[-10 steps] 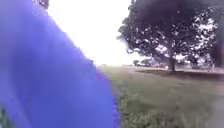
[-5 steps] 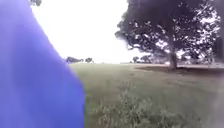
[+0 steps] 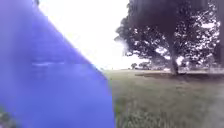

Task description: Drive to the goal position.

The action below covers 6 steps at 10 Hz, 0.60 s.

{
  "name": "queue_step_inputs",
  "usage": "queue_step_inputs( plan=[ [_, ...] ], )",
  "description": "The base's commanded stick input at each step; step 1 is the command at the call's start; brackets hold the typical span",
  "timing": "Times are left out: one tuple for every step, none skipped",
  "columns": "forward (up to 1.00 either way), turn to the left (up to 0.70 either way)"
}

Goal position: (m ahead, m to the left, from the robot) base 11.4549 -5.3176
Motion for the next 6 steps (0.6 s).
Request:
queue_step_inputs(
  plan=[
    [1.0,0.0],
    [1.0,0.0],
    [1.0,0.0],
    [1.0,0.0],
    [1.0,0.0],
    [1.0,0.0]
  ],
)
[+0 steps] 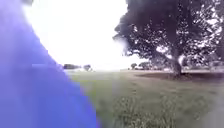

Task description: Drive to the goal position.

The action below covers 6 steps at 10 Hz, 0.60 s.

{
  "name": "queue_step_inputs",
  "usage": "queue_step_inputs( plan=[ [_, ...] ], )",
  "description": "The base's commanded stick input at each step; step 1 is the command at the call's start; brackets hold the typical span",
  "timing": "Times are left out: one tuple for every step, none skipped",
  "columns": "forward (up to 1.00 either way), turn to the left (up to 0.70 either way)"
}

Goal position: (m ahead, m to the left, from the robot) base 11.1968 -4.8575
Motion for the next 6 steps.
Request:
queue_step_inputs(
  plan=[
    [1.0,0.0],
    [1.0,0.0],
    [1.0,0.0],
    [1.0,0.0],
    [1.0,0.0],
    [1.0,0.0]
  ],
)
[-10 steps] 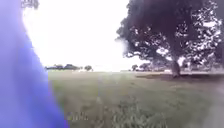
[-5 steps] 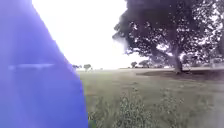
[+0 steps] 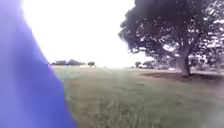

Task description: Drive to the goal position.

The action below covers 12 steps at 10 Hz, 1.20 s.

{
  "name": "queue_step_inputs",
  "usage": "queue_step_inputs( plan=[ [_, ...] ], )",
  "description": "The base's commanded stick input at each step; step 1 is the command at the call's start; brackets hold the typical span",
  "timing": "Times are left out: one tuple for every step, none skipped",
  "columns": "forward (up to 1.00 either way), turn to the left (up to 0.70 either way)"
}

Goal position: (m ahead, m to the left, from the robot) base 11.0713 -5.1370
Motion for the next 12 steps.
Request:
queue_step_inputs(
  plan=[
    [1.0,0.0],
    [1.0,0.0],
    [1.0,0.0],
    [1.0,0.0],
    [1.0,0.0],
    [1.0,0.0],
    [1.0,0.0],
    [1.0,0.0],
    [1.0,0.0],
    [1.0,0.0],
    [1.0,0.0],
    [1.0,0.0]
  ],
)
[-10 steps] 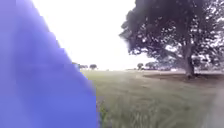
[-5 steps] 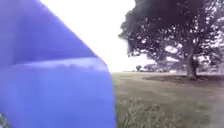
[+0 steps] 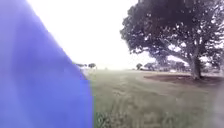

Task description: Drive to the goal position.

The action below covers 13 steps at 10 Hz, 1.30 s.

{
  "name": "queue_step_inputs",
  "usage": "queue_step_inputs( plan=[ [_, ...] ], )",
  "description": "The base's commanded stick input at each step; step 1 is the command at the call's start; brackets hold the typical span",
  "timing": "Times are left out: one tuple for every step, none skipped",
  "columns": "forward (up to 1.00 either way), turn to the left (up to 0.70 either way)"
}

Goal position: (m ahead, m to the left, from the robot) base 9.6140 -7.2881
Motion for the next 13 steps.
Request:
queue_step_inputs(
  plan=[
    [1.0,0.0],
    [1.0,0.0],
    [1.0,0.0],
    [1.0,0.0],
    [1.0,0.0],
    [1.0,0.0],
    [1.0,0.0],
    [1.0,0.0],
    [1.0,0.0],
    [1.0,0.0],
    [1.0,0.0],
    [1.0,0.0],
    [1.0,0.0]
  ],
)
